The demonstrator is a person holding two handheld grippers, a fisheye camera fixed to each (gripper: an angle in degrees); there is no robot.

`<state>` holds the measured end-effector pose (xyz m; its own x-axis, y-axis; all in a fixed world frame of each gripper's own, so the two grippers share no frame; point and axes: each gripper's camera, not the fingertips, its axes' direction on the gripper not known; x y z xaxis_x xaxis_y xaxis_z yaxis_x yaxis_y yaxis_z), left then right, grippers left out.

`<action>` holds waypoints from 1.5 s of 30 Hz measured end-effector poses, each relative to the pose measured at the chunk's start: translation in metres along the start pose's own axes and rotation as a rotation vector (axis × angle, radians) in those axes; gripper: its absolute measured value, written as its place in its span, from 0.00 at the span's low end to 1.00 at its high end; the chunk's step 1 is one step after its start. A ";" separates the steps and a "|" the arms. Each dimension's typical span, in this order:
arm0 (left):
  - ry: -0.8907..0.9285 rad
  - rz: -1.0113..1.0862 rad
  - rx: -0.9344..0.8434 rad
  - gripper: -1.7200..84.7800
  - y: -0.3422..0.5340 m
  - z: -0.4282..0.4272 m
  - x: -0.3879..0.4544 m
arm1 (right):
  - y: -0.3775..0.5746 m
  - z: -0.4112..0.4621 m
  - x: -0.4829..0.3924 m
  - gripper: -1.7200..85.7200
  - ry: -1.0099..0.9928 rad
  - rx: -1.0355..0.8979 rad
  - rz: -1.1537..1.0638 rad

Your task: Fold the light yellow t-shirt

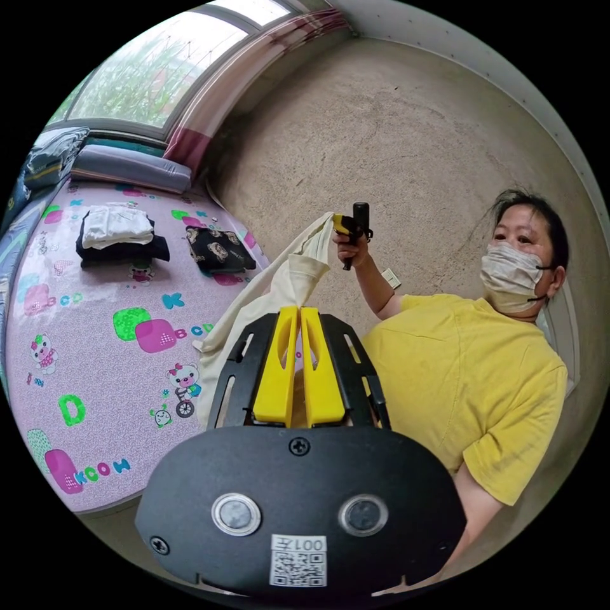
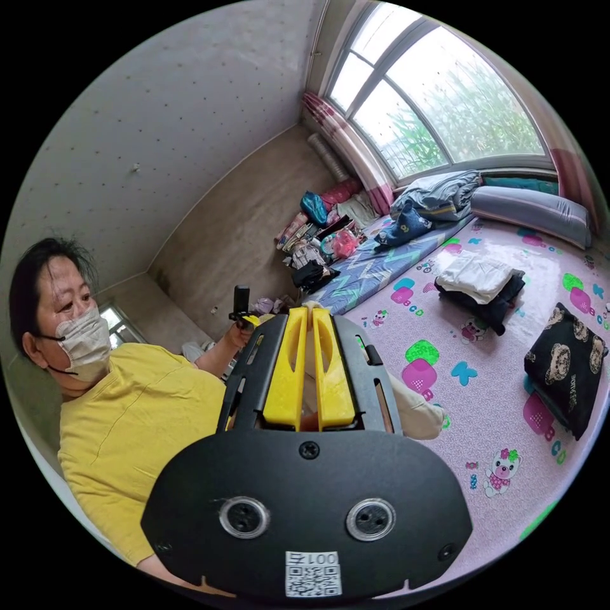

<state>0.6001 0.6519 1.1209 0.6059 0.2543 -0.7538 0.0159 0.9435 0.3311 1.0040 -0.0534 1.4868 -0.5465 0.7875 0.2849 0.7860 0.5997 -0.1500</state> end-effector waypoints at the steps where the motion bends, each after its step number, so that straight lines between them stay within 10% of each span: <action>1: 0.022 -0.001 0.030 0.01 0.002 -0.004 0.001 | 0.001 0.000 0.002 0.03 0.001 -0.003 0.003; 23: -0.124 0.035 0.209 0.01 0.031 -0.009 0.057 | 0.043 0.044 -0.011 0.03 0.281 -0.237 -0.180; 33: -0.138 0.117 0.104 0.01 -0.031 0.023 0.146 | 0.136 0.096 -0.013 0.10 0.665 -0.043 -0.347; 45: -0.227 -0.072 0.113 0.01 -0.010 -0.001 0.119 | 0.178 0.120 0.018 0.03 0.534 -0.079 -0.237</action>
<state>0.6714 0.6731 1.0269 0.7628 0.1210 -0.6352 0.1463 0.9245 0.3519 1.0994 0.0852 1.3514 -0.5047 0.4405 0.7425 0.6908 0.7218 0.0413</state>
